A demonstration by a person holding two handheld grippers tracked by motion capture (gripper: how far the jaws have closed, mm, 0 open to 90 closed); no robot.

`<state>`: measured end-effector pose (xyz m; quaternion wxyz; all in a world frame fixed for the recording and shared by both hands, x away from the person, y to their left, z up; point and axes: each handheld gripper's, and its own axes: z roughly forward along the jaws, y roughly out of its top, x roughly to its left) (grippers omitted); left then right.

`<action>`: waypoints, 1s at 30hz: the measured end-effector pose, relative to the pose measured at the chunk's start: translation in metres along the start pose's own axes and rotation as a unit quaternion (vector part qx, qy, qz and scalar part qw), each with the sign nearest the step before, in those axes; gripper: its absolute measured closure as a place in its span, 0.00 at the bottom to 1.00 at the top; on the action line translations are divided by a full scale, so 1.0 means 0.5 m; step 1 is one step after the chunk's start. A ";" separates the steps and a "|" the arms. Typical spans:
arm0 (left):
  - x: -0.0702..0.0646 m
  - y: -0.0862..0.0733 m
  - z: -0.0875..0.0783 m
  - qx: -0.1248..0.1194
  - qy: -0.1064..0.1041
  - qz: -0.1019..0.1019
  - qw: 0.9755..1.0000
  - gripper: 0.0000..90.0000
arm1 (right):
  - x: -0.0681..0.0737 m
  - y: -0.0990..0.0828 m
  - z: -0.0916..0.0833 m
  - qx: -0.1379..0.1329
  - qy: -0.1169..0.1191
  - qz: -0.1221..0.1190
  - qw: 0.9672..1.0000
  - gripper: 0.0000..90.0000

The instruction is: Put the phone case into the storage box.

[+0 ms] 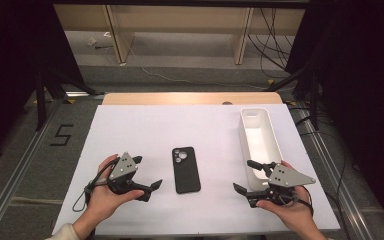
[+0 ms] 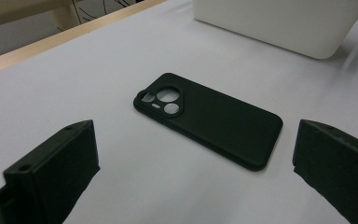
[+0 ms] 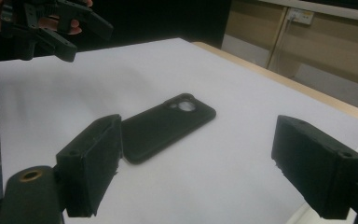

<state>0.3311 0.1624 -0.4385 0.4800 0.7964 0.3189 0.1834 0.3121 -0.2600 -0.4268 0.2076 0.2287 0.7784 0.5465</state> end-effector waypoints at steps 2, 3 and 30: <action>-0.001 0.000 0.001 0.000 0.000 0.001 1.000 0.00 | 0.000 0.000 -0.001 0.000 -0.001 0.001 1.000 0.20; -0.001 0.000 0.001 -0.001 0.000 0.001 1.000 0.00 | 0.000 0.000 -0.001 0.000 -0.001 0.002 1.000 0.20; -0.040 0.022 0.048 0.030 -0.032 0.034 0.998 0.57 | 0.002 0.000 0.001 0.002 -0.004 0.002 1.000 0.21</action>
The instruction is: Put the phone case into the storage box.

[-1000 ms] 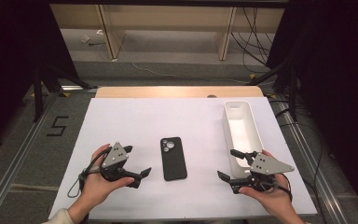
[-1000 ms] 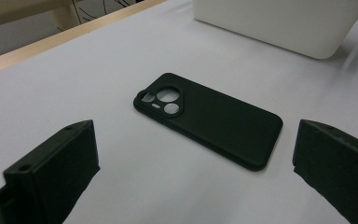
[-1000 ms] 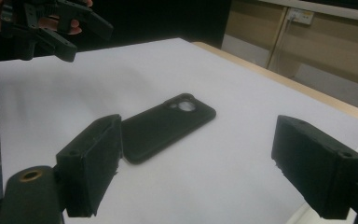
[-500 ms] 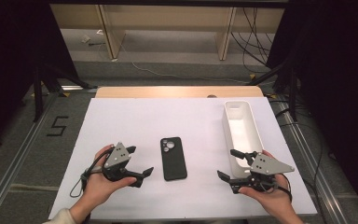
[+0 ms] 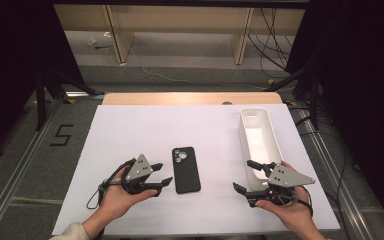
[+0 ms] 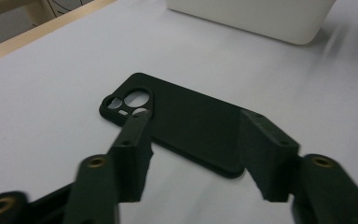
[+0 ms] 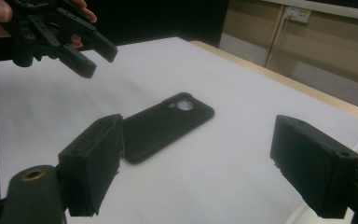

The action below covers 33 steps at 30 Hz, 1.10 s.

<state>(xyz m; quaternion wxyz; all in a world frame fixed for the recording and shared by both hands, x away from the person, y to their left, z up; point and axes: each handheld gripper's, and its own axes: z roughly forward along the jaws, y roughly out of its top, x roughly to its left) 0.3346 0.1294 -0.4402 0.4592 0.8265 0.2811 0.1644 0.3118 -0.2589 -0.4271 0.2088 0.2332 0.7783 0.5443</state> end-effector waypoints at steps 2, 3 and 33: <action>0.001 0.005 0.006 0.004 -0.002 -0.003 1.000 0.68 | 0.000 0.001 -0.001 -0.001 -0.001 0.001 1.000 0.21; 0.001 0.007 0.008 0.009 -0.004 -0.002 1.000 0.74 | 0.000 0.001 -0.001 -0.001 -0.002 0.001 1.000 0.21; -0.057 0.061 0.147 0.086 -0.038 -0.004 0.996 1.00 | -0.002 -0.001 -0.001 0.000 -0.003 0.008 1.000 0.22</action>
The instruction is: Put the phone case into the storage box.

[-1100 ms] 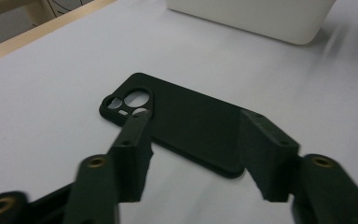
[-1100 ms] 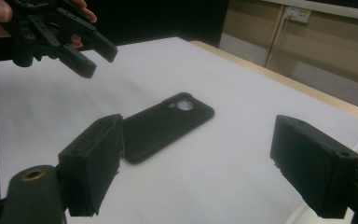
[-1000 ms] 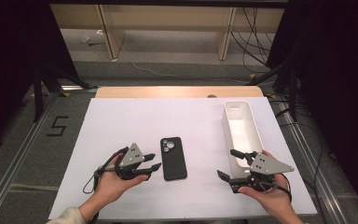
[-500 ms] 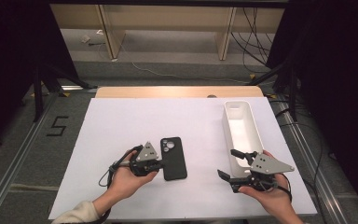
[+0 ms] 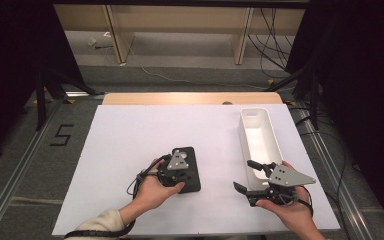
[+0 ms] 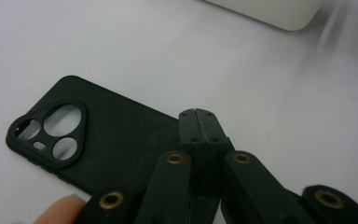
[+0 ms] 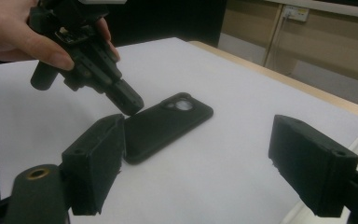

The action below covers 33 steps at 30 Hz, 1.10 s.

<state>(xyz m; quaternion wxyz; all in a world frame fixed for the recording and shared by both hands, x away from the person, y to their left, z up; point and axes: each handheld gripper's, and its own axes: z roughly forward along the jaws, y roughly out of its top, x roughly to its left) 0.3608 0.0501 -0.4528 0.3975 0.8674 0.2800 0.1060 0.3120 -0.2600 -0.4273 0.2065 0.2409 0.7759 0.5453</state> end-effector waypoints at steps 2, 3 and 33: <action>-0.004 0.003 0.011 0.005 -0.002 0.002 1.000 1.00 | 0.000 0.000 0.000 0.000 0.001 0.000 1.000 0.22; -0.007 0.004 0.015 0.008 -0.002 0.002 1.000 1.00 | 0.000 0.000 0.001 0.001 0.001 0.000 1.000 0.22; -0.038 0.022 0.102 0.054 0.005 0.024 0.998 1.00 | 0.000 -0.002 0.000 0.004 0.005 0.003 1.000 0.24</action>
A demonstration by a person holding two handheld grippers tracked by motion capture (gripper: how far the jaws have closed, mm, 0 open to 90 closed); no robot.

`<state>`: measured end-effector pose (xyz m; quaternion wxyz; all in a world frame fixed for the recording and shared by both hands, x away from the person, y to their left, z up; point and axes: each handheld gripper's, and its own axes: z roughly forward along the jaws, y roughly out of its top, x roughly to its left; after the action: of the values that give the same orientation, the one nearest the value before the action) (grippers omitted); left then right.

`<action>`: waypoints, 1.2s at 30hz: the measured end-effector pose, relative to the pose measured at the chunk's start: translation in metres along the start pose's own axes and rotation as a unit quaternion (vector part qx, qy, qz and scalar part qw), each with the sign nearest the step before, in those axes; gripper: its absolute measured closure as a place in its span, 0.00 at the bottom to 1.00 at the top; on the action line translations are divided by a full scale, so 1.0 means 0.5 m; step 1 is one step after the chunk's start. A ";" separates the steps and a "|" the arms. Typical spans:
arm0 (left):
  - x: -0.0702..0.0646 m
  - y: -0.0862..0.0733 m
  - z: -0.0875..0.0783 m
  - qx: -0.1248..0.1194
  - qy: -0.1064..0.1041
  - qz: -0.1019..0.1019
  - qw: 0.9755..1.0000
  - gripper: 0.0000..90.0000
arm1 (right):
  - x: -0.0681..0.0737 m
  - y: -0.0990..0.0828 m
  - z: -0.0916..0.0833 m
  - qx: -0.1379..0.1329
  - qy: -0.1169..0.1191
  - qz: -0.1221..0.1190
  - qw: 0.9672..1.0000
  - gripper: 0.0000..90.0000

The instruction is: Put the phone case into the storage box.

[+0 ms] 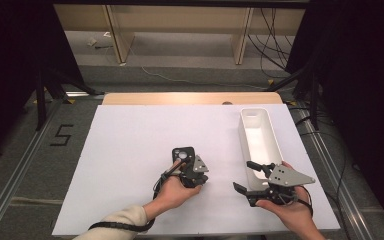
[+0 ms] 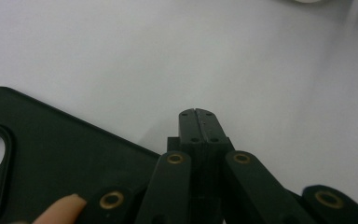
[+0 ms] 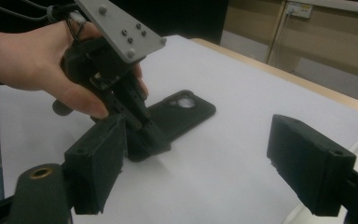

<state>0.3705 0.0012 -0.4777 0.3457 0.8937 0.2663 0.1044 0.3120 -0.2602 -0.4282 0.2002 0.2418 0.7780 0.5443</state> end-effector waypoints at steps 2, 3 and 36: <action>-0.001 0.000 0.003 0.005 0.002 0.001 1.000 1.00 | 0.000 0.000 0.000 0.000 0.000 0.000 1.000 0.24; -0.001 -0.001 0.005 0.008 0.003 0.001 1.000 1.00 | 0.000 0.000 0.000 0.000 0.000 0.000 1.000 0.24; 0.018 -0.037 -0.033 0.051 -0.008 -0.008 0.999 1.00 | 0.001 0.000 -0.002 -0.002 -0.001 0.003 1.000 0.24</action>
<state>0.3643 0.0266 -0.4778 0.3023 0.9089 0.2754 0.0812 0.3112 -0.2607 -0.4277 0.1996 0.2438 0.7763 0.5459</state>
